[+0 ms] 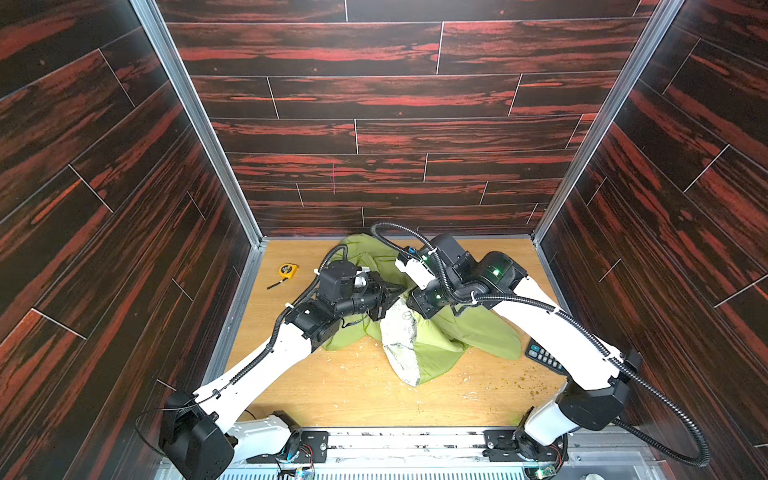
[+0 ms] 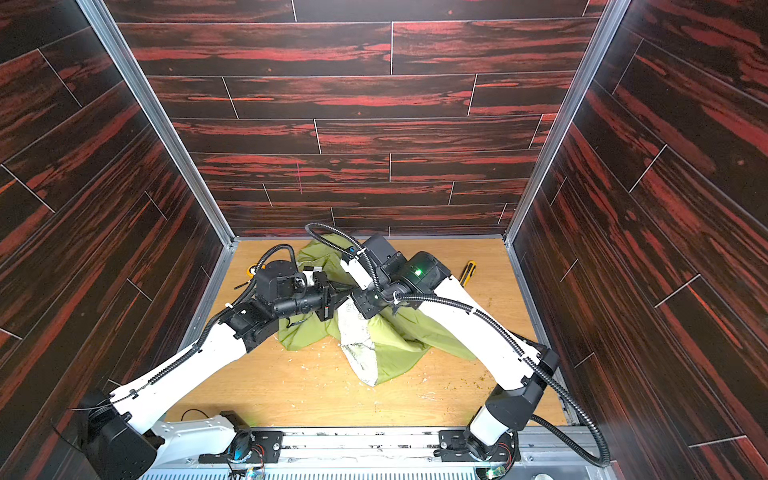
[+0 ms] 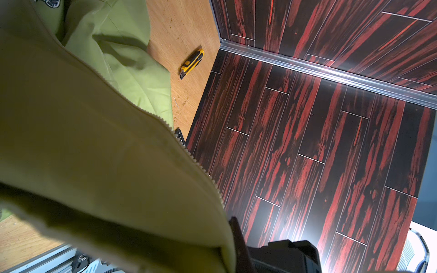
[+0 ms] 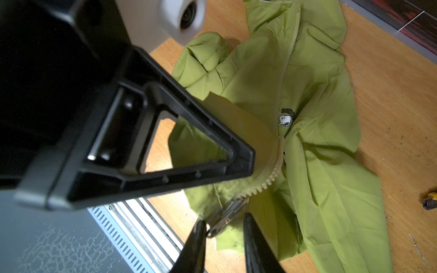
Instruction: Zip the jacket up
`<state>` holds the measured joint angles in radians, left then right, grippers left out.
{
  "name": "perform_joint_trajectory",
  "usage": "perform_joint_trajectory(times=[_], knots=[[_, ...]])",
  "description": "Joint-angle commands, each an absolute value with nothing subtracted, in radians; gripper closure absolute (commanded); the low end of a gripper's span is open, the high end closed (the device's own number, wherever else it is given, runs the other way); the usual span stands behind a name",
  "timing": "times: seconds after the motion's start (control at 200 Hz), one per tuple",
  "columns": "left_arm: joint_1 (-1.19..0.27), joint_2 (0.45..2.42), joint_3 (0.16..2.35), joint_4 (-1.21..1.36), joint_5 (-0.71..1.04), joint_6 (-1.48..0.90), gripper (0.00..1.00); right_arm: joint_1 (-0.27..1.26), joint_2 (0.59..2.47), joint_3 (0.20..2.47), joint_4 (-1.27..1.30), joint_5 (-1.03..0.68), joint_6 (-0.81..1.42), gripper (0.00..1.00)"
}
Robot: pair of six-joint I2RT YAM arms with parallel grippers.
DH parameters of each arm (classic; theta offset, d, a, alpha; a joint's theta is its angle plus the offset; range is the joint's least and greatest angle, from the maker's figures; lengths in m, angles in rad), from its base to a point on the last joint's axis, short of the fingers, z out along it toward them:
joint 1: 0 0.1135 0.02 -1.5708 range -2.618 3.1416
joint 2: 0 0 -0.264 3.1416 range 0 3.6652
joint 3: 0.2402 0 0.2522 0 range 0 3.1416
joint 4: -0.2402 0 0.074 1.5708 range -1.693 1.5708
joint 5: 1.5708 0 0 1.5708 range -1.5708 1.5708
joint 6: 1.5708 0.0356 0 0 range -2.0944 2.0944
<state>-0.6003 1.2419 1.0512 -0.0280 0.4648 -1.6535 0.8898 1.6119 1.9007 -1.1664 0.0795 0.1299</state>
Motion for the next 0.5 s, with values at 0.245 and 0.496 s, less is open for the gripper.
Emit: perform_joint_trajectory(times=[0.245, 0.496], knots=[[-0.598, 1.255, 1.072, 0.015, 0.486, -1.651, 1.00, 0.873, 1.557, 1.911, -1.175, 0.062, 0.117, 0.73], [-0.598, 1.256, 1.072, 0.017, 0.488, -1.651, 1.00, 0.873, 1.548, 1.894, -1.178, 0.058, 0.114, 0.72]])
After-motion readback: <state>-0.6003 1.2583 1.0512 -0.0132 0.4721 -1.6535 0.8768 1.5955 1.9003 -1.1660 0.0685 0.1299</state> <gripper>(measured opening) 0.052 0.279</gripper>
